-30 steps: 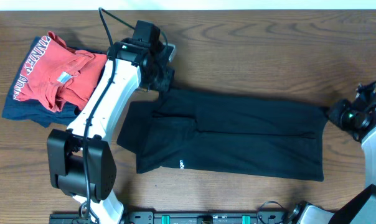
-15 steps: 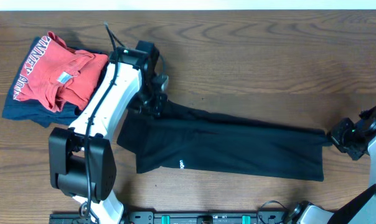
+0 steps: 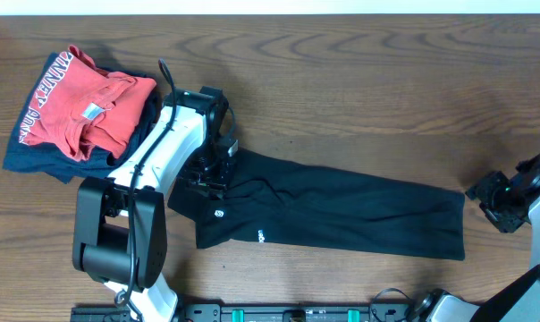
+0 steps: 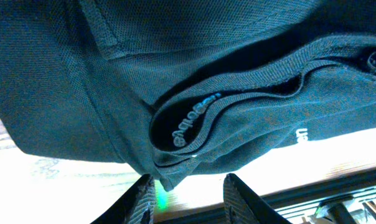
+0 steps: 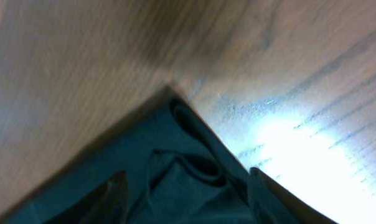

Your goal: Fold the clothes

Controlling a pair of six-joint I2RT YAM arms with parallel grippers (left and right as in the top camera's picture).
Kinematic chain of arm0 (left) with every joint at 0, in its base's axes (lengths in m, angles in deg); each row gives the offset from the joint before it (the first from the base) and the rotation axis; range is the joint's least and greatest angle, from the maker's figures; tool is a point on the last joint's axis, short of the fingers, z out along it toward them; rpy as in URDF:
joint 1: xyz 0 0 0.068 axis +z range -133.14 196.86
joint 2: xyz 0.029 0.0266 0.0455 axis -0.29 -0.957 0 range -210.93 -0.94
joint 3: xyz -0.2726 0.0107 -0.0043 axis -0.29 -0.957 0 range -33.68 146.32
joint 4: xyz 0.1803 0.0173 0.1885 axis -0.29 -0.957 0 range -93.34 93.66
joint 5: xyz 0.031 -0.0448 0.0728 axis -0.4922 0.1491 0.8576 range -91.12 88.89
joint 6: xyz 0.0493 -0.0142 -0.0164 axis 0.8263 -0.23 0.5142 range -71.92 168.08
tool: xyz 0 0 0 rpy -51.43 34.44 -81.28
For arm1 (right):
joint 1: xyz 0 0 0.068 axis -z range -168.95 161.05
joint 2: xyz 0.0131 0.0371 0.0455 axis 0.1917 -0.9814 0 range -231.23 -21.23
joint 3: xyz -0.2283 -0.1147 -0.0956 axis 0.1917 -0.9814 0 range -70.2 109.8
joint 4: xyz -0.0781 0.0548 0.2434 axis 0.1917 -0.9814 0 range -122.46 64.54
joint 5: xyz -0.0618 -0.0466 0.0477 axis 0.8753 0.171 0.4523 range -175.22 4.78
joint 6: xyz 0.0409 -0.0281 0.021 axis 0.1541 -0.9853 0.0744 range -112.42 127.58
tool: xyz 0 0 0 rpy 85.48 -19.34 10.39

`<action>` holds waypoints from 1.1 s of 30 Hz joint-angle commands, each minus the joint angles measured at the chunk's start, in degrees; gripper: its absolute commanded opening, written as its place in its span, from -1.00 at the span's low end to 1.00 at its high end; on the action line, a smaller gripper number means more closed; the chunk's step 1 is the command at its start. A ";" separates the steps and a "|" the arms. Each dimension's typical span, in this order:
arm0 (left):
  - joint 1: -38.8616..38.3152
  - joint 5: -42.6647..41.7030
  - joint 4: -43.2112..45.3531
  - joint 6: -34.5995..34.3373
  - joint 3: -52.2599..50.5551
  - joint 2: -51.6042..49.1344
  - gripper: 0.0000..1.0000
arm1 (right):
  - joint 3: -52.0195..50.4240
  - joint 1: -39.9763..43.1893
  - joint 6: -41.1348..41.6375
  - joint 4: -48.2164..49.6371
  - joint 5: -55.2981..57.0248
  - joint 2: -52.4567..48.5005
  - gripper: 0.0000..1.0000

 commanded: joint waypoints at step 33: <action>0.13 -2.75 6.91 0.63 0.46 2.23 -0.27 | -13.53 2.14 -9.90 7.04 -7.93 -2.40 -0.98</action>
